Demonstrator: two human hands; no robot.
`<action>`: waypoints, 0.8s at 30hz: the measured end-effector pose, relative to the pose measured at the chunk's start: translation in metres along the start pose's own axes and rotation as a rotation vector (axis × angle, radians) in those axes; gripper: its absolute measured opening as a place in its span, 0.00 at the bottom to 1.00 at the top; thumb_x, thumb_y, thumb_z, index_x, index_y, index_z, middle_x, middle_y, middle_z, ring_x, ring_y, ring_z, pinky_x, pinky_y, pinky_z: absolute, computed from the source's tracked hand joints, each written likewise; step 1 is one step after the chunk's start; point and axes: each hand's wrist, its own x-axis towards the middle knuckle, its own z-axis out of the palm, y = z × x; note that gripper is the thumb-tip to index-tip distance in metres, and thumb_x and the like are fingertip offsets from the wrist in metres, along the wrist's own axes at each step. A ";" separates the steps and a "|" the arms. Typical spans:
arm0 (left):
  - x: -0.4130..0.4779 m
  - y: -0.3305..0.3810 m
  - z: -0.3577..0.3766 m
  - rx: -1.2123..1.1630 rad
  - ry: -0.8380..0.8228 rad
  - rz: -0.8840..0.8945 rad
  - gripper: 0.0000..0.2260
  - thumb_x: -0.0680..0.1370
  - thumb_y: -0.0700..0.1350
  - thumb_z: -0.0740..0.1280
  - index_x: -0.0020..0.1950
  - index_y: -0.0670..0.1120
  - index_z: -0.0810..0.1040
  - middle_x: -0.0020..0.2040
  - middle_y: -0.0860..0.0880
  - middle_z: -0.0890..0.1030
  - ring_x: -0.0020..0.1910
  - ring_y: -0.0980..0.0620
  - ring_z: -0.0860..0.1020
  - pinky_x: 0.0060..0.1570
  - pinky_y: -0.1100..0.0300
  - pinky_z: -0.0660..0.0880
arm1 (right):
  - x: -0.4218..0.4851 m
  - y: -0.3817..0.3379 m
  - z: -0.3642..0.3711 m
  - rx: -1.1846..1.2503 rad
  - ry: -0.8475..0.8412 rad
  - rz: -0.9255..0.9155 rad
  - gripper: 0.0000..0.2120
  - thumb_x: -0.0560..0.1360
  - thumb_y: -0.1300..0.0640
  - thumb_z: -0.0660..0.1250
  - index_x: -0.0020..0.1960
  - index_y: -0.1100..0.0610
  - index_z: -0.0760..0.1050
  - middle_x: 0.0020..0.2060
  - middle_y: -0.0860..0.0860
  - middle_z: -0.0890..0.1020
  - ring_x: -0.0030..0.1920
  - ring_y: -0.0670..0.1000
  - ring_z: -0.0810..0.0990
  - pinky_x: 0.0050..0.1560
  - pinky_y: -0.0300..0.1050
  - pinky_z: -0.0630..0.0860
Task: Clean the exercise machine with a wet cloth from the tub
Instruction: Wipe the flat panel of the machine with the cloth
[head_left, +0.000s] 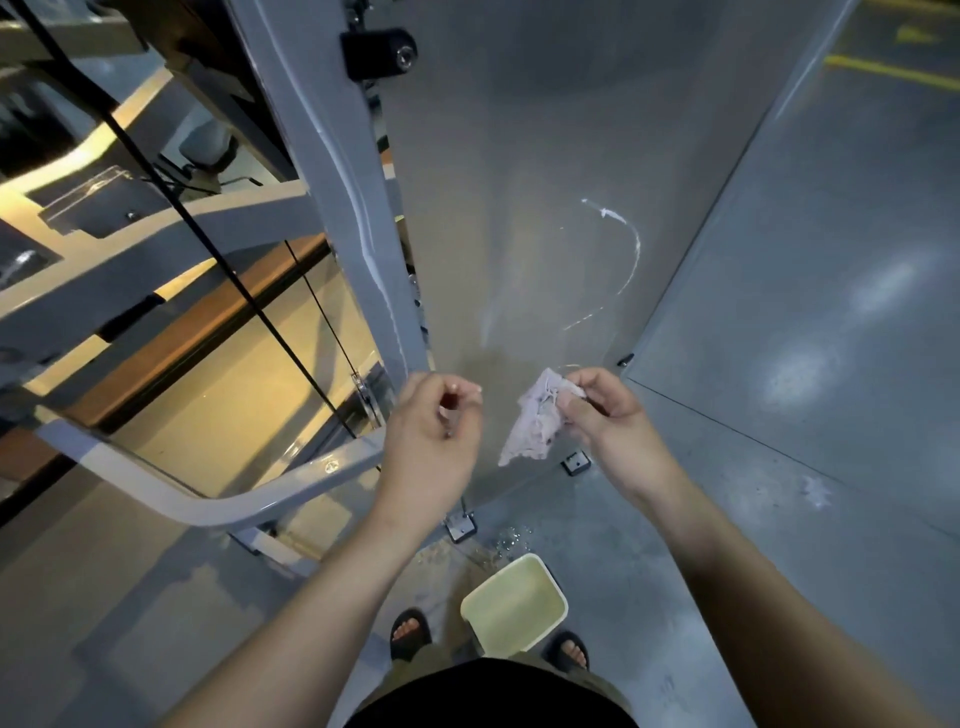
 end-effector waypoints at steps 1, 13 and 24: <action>0.000 -0.001 0.006 0.001 -0.056 -0.002 0.03 0.81 0.43 0.68 0.48 0.50 0.80 0.50 0.53 0.79 0.48 0.59 0.77 0.48 0.64 0.74 | -0.003 -0.001 -0.001 0.049 -0.002 0.001 0.07 0.77 0.59 0.70 0.43 0.47 0.80 0.43 0.54 0.83 0.47 0.55 0.80 0.53 0.54 0.79; 0.003 0.003 0.039 -0.190 -0.556 -0.143 0.18 0.72 0.47 0.81 0.59 0.50 0.82 0.51 0.49 0.85 0.46 0.52 0.84 0.50 0.56 0.81 | -0.019 -0.008 -0.017 -0.124 0.072 -0.031 0.07 0.80 0.57 0.71 0.45 0.59 0.79 0.39 0.58 0.86 0.38 0.52 0.82 0.44 0.51 0.81; 0.005 0.000 0.028 0.018 -0.508 -0.125 0.18 0.84 0.49 0.65 0.42 0.38 0.79 0.28 0.52 0.74 0.26 0.56 0.68 0.29 0.63 0.65 | -0.021 -0.012 -0.018 -0.181 -0.175 -0.023 0.02 0.81 0.60 0.68 0.53 0.57 0.78 0.34 0.40 0.82 0.35 0.38 0.79 0.39 0.32 0.74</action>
